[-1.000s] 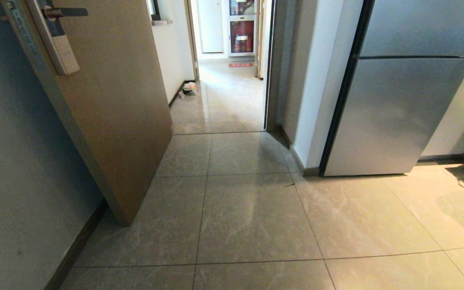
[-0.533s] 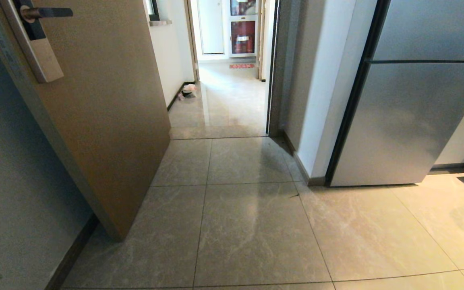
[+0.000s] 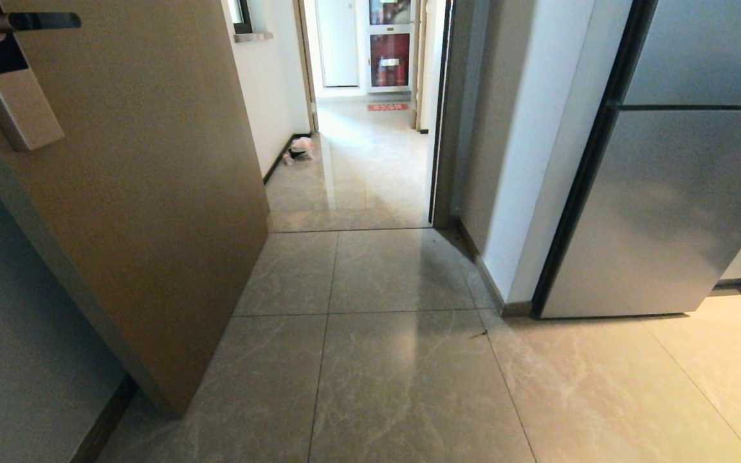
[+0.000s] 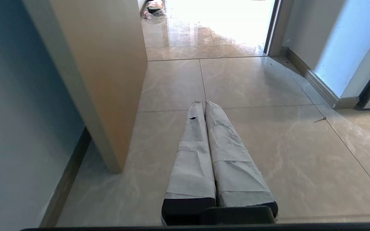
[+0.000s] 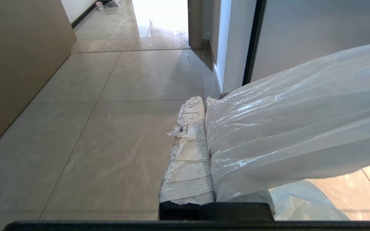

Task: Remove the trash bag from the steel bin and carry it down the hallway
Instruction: Put the trash bag at the door

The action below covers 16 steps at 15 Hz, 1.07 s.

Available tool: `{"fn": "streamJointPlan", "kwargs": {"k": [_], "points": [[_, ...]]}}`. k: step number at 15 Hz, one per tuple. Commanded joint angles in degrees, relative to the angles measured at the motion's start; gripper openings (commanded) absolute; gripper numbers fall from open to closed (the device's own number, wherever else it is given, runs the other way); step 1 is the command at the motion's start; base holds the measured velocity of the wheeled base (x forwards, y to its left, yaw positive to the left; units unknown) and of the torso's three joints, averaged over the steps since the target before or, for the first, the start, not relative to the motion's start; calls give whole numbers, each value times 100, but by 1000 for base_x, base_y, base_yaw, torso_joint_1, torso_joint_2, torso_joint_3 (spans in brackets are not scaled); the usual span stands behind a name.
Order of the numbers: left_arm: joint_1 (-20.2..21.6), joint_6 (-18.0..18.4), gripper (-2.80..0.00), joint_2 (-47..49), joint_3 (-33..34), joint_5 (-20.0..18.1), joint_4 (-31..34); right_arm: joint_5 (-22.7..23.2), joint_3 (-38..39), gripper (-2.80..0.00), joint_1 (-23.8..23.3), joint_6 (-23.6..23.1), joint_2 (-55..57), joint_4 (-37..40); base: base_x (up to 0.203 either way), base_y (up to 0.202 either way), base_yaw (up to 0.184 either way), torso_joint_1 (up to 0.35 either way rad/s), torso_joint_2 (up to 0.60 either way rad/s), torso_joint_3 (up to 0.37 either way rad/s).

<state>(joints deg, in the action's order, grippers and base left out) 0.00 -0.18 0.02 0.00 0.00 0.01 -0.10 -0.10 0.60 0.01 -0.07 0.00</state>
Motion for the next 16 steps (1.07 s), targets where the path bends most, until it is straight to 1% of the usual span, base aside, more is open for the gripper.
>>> {"fn": "streamJointPlan", "kwargs": {"k": [1,16], "points": [[0,-3,-280,6,0,0,-1,1,1,-280,2,-1,-222,0,195,0,0,2,3,2],[0,-8,-280,6,0,0,-1,1,1,-280,2,-1,-222,0,193,0,0,2,3,2]]}}
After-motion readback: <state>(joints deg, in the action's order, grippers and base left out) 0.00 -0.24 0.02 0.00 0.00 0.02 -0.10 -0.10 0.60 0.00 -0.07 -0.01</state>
